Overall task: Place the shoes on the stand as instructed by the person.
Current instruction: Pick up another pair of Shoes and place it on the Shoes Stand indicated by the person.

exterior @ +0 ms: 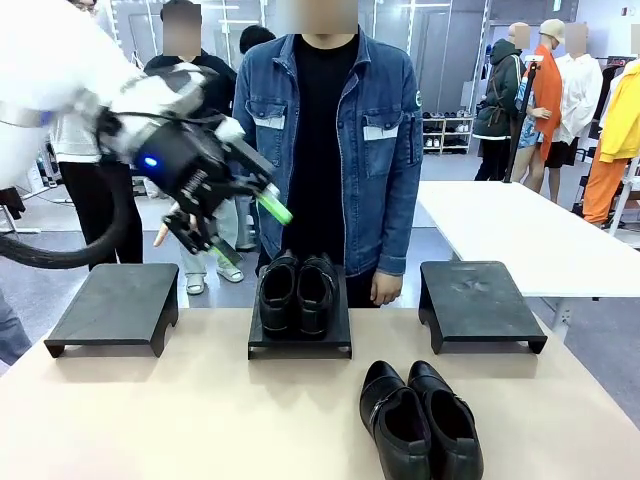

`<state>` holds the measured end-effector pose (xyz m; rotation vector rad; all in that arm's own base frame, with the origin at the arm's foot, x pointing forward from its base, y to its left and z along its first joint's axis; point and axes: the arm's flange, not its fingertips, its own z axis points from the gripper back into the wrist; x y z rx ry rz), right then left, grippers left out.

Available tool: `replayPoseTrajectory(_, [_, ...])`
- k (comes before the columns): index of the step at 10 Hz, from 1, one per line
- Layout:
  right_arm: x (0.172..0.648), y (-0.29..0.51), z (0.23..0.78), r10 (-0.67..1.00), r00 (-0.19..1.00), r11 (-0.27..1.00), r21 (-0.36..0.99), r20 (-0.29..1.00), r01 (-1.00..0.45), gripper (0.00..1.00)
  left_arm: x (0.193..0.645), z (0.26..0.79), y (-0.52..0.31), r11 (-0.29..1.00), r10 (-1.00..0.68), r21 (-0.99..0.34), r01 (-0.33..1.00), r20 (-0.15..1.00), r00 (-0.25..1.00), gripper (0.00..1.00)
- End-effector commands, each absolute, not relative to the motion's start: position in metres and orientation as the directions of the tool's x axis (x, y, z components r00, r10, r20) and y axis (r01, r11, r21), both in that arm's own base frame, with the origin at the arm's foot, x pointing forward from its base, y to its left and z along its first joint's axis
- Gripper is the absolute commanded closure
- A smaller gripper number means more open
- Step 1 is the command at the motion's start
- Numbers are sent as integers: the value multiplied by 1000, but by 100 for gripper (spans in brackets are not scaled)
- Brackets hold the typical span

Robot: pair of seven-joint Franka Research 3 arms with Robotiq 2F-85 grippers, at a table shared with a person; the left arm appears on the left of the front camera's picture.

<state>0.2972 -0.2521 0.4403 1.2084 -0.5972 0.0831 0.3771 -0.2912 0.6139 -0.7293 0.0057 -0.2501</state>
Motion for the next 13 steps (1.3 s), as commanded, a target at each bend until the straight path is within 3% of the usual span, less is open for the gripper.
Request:
replayPoseTrajectory(1, [296,-252,442,-251,840,368,851,480,-376,0,389,606,-329,821,-212,-532,208,54,976,0])
replayPoseTrajectory(4, [296,-252,442,-251,840,368,851,480,-376,0,369,569,-383,895,-206,-383,229,103,973,0])
replayPoseTrajectory(13, [296,-252,442,-251,840,368,851,480,-376,0,357,554,-393,896,-225,-374,240,86,971,0])
